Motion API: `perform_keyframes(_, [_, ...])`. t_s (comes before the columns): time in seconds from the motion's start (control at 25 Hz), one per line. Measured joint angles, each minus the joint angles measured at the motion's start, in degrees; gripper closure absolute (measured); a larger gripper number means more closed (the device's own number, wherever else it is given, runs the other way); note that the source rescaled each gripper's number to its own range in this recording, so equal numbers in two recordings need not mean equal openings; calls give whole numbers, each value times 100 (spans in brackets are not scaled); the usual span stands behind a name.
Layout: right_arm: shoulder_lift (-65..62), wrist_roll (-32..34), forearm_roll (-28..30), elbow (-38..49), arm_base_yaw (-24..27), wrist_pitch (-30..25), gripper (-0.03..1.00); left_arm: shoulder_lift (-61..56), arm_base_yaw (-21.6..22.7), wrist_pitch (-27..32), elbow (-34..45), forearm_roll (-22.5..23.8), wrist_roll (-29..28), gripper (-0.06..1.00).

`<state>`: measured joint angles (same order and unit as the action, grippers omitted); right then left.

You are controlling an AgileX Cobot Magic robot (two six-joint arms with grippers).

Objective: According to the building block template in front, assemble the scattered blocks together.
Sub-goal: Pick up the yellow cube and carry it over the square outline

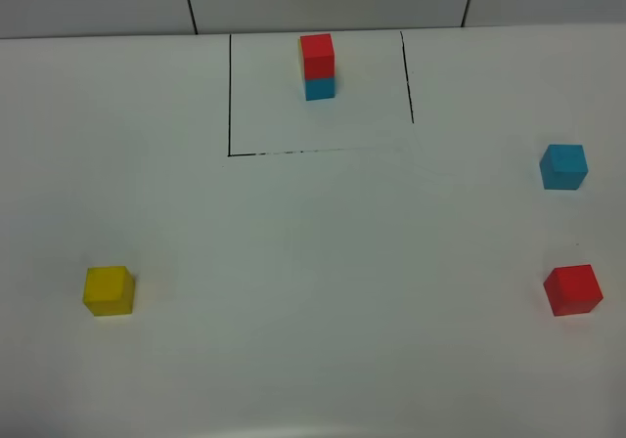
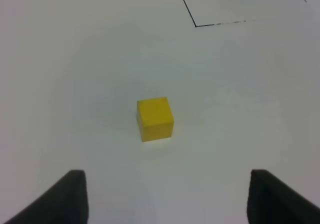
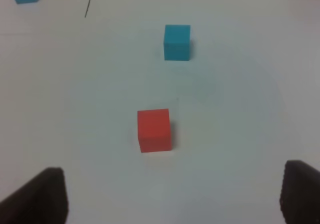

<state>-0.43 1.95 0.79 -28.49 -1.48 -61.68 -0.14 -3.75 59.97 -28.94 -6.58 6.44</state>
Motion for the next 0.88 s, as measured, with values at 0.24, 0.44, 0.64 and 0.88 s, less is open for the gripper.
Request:
perform_keyframes(0.24, [0,0,0,0,0,0,24,0,0,0,0,0,0,51])
perform_keyframes(0.44, [0,0,0,0,0,0,24,0,0,0,0,0,0,51])
perform_keyframes(0.64, [0,0,0,0,0,0,24,0,0,0,0,0,0,51])
perform_keyframes(0.88, [0,0,0,0,0,0,24,0,0,0,0,0,0,51])
